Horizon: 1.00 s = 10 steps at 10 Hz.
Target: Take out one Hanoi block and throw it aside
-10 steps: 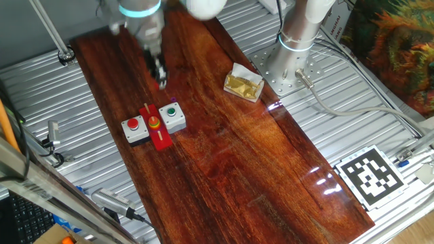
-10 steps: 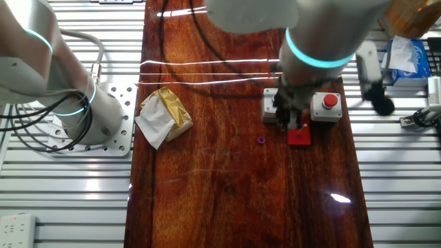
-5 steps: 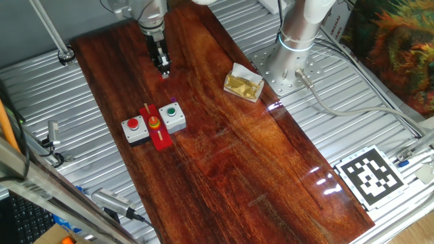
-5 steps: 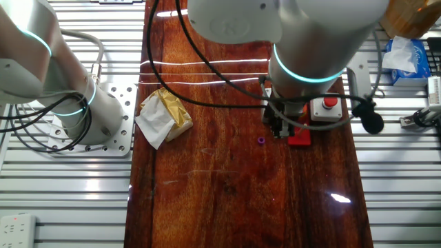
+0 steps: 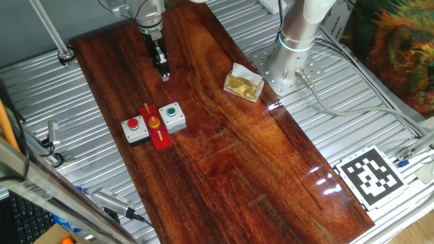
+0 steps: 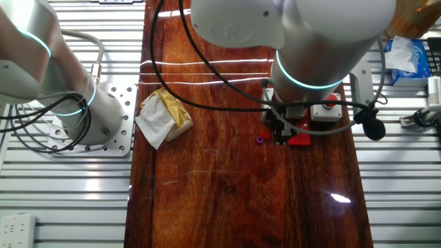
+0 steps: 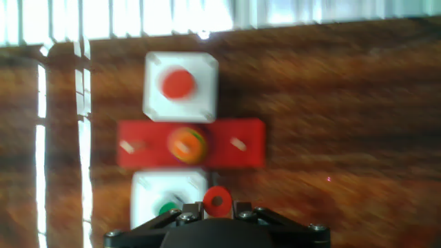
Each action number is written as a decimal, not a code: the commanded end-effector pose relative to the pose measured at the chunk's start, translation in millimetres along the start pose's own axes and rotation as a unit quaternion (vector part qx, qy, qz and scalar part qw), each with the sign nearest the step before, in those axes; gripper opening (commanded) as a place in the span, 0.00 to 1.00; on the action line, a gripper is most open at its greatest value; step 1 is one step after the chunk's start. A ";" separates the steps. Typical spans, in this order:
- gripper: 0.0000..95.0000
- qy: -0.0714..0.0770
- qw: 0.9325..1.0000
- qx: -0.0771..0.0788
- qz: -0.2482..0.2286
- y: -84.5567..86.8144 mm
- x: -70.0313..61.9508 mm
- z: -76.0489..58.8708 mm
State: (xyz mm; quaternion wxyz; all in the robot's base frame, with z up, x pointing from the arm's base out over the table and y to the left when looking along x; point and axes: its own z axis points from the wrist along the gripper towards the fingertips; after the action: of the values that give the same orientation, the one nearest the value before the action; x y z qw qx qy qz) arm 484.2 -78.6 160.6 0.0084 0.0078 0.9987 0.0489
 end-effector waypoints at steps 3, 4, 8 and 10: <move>0.80 0.001 1.000 0.000 0.004 0.2 -0.8 0.7; 0.80 0.001 1.000 -0.001 0.006 0.2 -0.9 0.7; 0.80 0.004 1.000 -0.002 0.010 0.4 -0.8 -0.2; 0.80 0.004 1.000 -0.003 0.007 0.4 -0.9 -0.3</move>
State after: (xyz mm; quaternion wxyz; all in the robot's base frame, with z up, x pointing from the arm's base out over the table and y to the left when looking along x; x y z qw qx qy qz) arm 485.2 -78.5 160.8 0.0042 0.0142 0.9986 0.0507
